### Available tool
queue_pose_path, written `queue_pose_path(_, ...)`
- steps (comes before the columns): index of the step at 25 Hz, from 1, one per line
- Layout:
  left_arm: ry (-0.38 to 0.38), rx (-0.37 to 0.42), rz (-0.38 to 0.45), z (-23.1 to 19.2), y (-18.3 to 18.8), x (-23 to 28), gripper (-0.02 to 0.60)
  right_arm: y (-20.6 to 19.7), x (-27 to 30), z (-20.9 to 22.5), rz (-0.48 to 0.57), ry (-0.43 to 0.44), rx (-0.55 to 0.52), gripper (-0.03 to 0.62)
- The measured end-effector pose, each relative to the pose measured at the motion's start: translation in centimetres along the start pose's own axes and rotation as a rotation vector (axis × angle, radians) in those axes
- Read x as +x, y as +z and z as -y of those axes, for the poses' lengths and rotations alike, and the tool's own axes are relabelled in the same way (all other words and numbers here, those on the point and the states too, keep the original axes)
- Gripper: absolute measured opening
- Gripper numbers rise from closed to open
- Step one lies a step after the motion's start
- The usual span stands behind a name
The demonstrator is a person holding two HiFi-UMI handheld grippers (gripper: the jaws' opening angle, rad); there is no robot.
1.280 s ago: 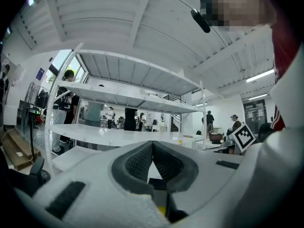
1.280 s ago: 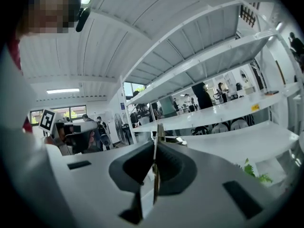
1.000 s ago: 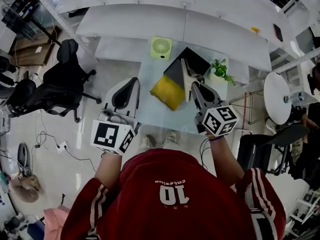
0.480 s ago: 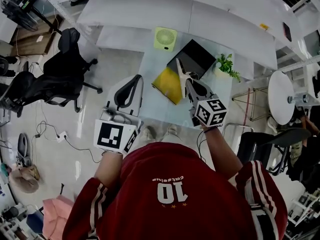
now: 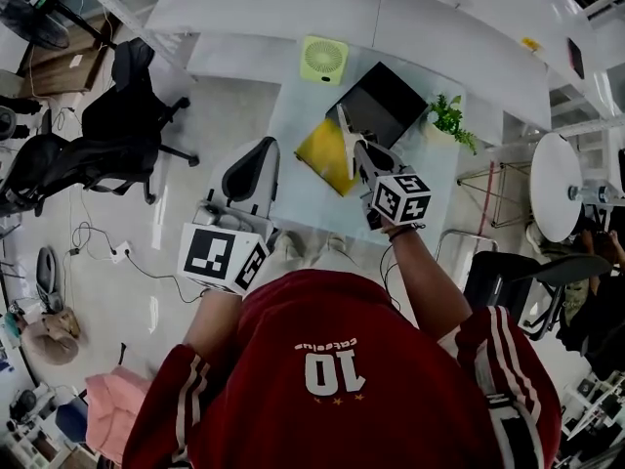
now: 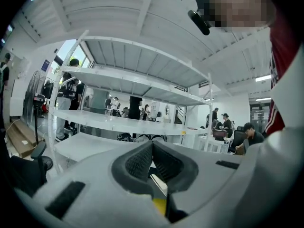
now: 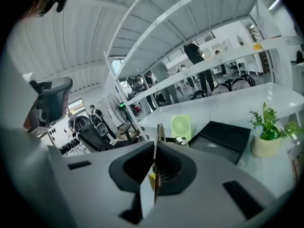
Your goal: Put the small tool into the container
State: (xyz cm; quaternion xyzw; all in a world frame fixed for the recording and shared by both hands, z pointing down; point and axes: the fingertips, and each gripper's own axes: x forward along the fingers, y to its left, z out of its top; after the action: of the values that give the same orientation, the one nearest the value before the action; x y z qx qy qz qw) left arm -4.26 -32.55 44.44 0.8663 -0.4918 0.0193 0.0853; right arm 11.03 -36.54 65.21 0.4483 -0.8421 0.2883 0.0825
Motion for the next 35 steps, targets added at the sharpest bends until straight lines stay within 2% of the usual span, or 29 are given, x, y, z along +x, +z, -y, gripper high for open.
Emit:
queue_pose_path(6,0.02,-0.018,-0.045,-0.5,-1.9,1.0,0.002,-4.0,2.3,2.3,-0.091,-0.005,0.037,0.014)
queue_pose_path(13,0.04,-0.022,-0.072,-1.5,-3.0,2.1,0.002,-7.3,4.2,4.4,-0.133,-0.017,0.171,0.014)
queue_pose_path(24,0.057,-0.037,-0.127,-1.9,-5.2,1.9,0.002,-11.5,6.1,5.0,-0.234,0.012,0.173,0.014)
queue_pose_path(35,0.135,-0.059,-0.159,-4.0,-5.9,0.5,0.002,-14.3,8.7,6.1,-0.306,-0.009,0.221,0.014)
